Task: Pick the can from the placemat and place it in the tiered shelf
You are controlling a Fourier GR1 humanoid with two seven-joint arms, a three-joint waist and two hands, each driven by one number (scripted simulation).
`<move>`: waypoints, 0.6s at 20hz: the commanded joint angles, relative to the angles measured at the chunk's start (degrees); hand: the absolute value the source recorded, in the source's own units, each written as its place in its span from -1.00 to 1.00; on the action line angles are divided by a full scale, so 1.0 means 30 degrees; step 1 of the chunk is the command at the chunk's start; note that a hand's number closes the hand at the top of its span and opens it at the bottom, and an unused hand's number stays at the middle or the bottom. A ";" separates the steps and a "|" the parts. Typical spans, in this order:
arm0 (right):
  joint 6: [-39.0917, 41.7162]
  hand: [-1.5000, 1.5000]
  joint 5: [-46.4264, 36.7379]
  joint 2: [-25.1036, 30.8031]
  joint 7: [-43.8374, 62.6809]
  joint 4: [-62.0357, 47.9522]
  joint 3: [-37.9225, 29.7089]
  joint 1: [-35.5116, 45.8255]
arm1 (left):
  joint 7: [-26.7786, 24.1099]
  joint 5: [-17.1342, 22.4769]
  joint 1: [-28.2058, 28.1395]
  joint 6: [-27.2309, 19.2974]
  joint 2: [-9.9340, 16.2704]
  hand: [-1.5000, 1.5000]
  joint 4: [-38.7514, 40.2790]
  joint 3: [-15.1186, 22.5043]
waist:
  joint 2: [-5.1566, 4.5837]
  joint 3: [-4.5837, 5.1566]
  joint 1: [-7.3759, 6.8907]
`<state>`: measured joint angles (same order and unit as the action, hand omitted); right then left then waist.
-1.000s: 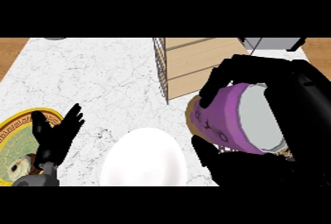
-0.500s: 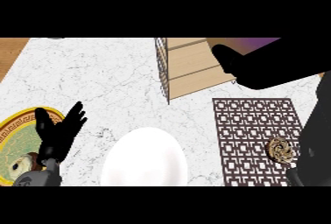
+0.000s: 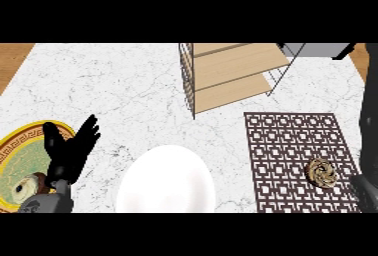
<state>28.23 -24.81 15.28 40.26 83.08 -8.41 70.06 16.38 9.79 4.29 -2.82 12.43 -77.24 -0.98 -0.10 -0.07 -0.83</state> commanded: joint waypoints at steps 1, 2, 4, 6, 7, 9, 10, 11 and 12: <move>-0.0255 1.00 -0.0676 0.0927 -0.3155 -0.2957 0.0334 0.0081 | 0.0863 0.0125 0.0072 0.0153 -0.0076 0.00 -0.0317 0.0084 | -0.0049 0.0031 -0.0049; -0.0380 1.00 -0.0861 0.0730 -0.3048 -0.3358 0.0593 0.0283 | 0.0581 -0.0066 -0.0545 0.0019 -0.0011 0.00 -0.0910 0.0059 | -0.0017 0.0032 -0.0064; -0.1236 1.00 -0.1504 0.0209 -0.3879 -0.3175 0.1281 -0.0421 | -0.0441 -0.0001 -0.1450 0.0817 -0.0017 0.00 -0.0182 0.0116 | -0.0019 0.0036 -0.0036; -0.1635 1.00 -0.1904 0.0549 -0.4157 -0.5192 0.1028 0.1056 | 0.0125 0.0632 -0.1015 0.1189 0.0647 0.00 -0.0464 -0.0717 | -0.0019 0.0039 -0.0095; -0.2886 1.00 -0.2685 0.0461 -0.5785 -0.6911 0.1195 0.1053 | 0.0236 -0.0045 -0.1142 0.0597 0.0017 0.00 -0.0930 0.0124 | -0.0096 0.0037 -0.0286; -0.2632 1.00 -0.2545 0.0895 -0.6079 -0.7962 0.0852 0.1740 | -0.0238 -0.0481 -0.0336 0.0081 -0.0322 0.00 -0.0081 -0.0004 | -0.0059 0.0038 -0.0077; -0.3126 1.00 -0.2651 0.0867 -0.6844 -0.8347 0.0804 0.1518 | -0.1427 -0.0446 -0.0713 0.0513 -0.0438 0.00 0.1060 -0.0130 | -0.0088 0.0044 -0.0077; -0.3285 1.00 -0.2677 0.0555 -0.6643 -0.9143 0.0775 0.1790 | -0.0846 -0.0461 -0.1196 0.0637 -0.0257 0.00 0.0080 0.0088 | -0.0067 0.0039 -0.0146; -0.3488 1.00 -0.2905 0.0055 -0.6045 -0.8797 0.1132 0.2016 | -0.0067 -0.0353 -0.0604 0.0412 -0.0443 0.00 -0.0195 0.0117 | -0.0025 0.0036 -0.0045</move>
<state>20.41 -31.84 16.94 23.37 61.26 -5.78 74.20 14.87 8.99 2.59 -1.62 11.84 -78.27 -1.13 -0.16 -0.15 -1.14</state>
